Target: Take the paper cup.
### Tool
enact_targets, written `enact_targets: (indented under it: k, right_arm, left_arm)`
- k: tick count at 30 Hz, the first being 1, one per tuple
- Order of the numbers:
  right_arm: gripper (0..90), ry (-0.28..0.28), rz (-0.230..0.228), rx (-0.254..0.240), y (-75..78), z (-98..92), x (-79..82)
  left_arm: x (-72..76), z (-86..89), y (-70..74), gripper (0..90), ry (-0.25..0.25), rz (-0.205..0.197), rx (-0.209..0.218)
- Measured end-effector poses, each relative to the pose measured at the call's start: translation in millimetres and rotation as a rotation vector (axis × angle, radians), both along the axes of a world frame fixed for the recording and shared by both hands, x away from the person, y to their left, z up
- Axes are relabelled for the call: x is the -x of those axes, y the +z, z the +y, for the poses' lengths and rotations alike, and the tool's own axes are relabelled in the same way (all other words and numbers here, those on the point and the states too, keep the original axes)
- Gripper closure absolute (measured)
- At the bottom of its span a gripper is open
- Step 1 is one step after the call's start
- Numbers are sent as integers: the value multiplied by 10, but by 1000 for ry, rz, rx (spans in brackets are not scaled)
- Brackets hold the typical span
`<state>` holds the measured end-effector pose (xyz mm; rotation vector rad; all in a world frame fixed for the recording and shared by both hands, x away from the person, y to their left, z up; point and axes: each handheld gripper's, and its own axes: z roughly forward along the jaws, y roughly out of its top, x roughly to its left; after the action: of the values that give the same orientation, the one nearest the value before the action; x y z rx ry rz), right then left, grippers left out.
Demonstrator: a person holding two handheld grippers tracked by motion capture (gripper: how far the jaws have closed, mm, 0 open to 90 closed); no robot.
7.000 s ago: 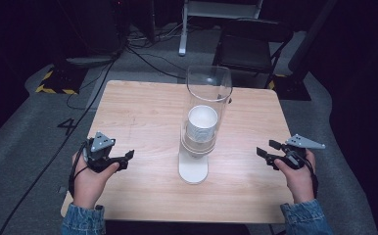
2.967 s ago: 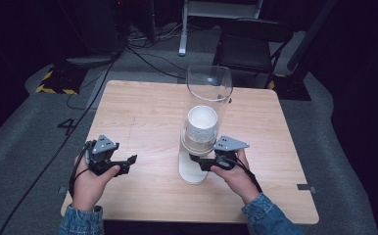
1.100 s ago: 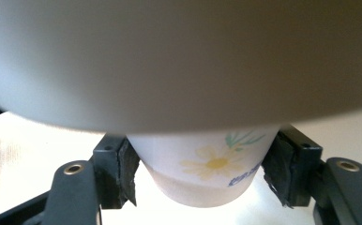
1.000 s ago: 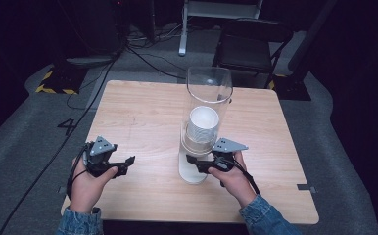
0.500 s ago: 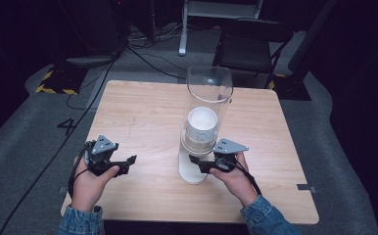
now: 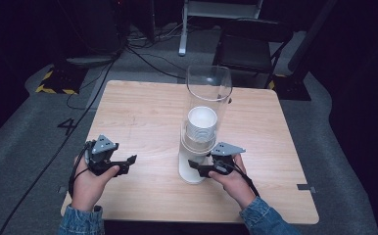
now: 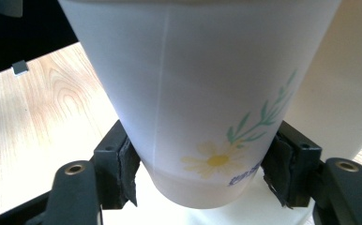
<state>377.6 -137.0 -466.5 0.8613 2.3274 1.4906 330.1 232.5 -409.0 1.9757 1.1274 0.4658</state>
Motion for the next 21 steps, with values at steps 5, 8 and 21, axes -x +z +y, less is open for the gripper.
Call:
enact_targets:
  k: [5, 8, 21]
  right_arm:
    - [352, 2, 7, 41, -75, 3, 17]
    - [351, 1, 13, 52, -123, 8, 23]
    - [351, 8, 30, 112, -247, -33, 62]
  left_arm:
    - [-7, -4, -2, 226, -4, 1, 1]
    - [-12, -11, 3, 226, -7, -2, -1]
    - [-67, -66, -13, 226, -26, 4, -5]
